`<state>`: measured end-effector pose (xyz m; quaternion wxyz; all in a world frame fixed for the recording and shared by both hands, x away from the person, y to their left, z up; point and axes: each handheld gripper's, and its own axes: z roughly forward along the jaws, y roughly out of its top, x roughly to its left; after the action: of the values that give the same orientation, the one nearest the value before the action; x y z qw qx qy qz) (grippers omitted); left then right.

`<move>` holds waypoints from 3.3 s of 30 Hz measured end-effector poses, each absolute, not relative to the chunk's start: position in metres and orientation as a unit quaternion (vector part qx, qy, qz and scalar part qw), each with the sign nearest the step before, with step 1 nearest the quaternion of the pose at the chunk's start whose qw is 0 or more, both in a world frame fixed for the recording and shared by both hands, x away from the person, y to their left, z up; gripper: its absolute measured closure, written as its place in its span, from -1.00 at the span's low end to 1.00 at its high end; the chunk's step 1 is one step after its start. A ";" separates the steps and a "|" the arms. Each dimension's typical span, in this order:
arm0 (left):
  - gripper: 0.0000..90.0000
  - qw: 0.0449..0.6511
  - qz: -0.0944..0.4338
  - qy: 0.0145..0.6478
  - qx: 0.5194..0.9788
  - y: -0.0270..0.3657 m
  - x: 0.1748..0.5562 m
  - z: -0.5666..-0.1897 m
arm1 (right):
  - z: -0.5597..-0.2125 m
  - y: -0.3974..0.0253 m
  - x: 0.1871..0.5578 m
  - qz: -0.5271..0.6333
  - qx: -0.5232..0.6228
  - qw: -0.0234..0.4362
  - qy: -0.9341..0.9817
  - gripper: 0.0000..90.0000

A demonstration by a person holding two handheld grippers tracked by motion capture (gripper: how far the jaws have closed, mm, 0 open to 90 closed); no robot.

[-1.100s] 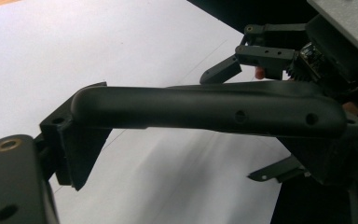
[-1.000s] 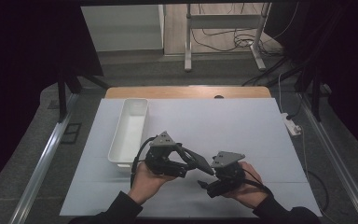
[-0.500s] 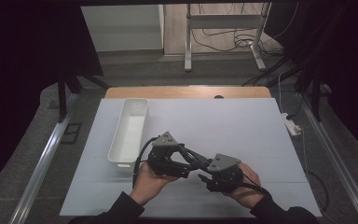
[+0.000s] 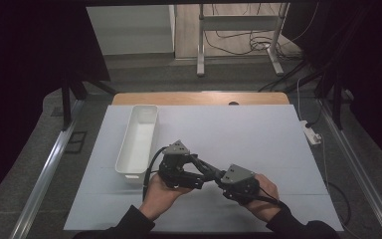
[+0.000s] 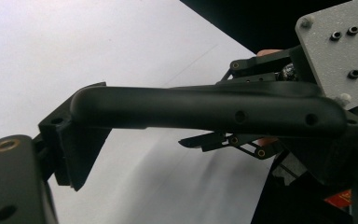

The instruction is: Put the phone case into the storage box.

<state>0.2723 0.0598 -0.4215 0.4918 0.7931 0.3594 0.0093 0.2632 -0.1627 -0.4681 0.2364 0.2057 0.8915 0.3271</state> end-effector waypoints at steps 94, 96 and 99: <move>0.83 0.560 0.004 0.243 0.792 0.116 0.269 -0.416 | -0.453 -0.184 0.257 0.398 0.172 0.080 0.897 0.87; 0.84 0.560 0.003 0.246 0.791 0.116 0.269 -0.416 | -0.454 -0.184 0.258 0.397 0.169 0.081 0.899 0.87; 0.85 0.559 0.002 0.250 0.791 0.115 0.269 -0.415 | -0.455 -0.183 0.259 0.395 0.170 0.078 0.899 0.86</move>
<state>0.2688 0.1148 -0.4152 0.5586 0.7910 0.2495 0.0021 0.2585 -0.1830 -0.4551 0.0779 0.1704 0.8992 0.3955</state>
